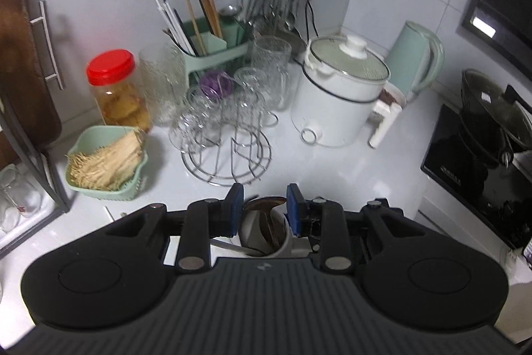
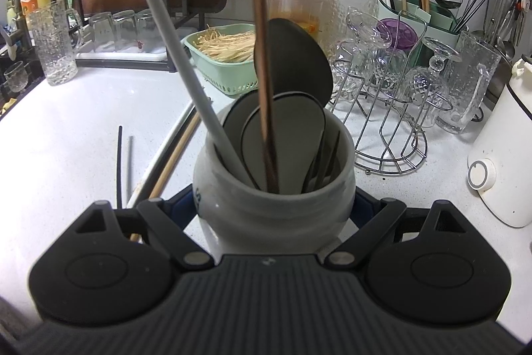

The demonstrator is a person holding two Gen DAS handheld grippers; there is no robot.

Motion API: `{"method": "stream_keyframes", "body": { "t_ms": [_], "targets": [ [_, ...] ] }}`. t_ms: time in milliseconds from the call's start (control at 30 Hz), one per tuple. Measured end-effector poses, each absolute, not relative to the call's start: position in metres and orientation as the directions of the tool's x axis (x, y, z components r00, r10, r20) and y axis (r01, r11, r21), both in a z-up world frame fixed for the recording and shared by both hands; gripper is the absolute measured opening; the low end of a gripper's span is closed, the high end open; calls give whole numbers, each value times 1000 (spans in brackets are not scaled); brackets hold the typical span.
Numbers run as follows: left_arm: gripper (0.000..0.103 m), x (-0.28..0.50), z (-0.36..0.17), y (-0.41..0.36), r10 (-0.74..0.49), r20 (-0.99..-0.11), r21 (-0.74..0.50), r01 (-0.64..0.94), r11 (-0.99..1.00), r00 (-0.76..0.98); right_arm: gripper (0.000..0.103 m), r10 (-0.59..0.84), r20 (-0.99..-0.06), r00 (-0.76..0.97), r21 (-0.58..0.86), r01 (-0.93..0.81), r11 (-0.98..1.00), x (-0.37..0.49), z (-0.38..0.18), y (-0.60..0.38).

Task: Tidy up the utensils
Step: 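Lower the gold spoon into the mug and open the left tool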

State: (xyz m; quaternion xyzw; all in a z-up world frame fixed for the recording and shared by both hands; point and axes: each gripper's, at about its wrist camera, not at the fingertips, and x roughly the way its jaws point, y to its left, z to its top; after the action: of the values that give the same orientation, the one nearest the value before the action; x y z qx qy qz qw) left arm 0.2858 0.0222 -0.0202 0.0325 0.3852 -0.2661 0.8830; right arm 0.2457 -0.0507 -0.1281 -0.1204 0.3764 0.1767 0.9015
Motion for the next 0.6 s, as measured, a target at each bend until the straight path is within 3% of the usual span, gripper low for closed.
{"method": "stream_keyframes", "body": {
  "t_ms": [333, 600],
  "targets": [
    [32, 292, -36, 8, -433, -756, -131, 533, 836, 491, 93, 222, -719, 659, -89, -404, 910, 246, -127, -50],
    [34, 295, -32, 16, -424, -746, -145, 495, 856, 513, 93, 214, -719, 661, -93, -397, 913, 246, -128, -49]
  ]
}}
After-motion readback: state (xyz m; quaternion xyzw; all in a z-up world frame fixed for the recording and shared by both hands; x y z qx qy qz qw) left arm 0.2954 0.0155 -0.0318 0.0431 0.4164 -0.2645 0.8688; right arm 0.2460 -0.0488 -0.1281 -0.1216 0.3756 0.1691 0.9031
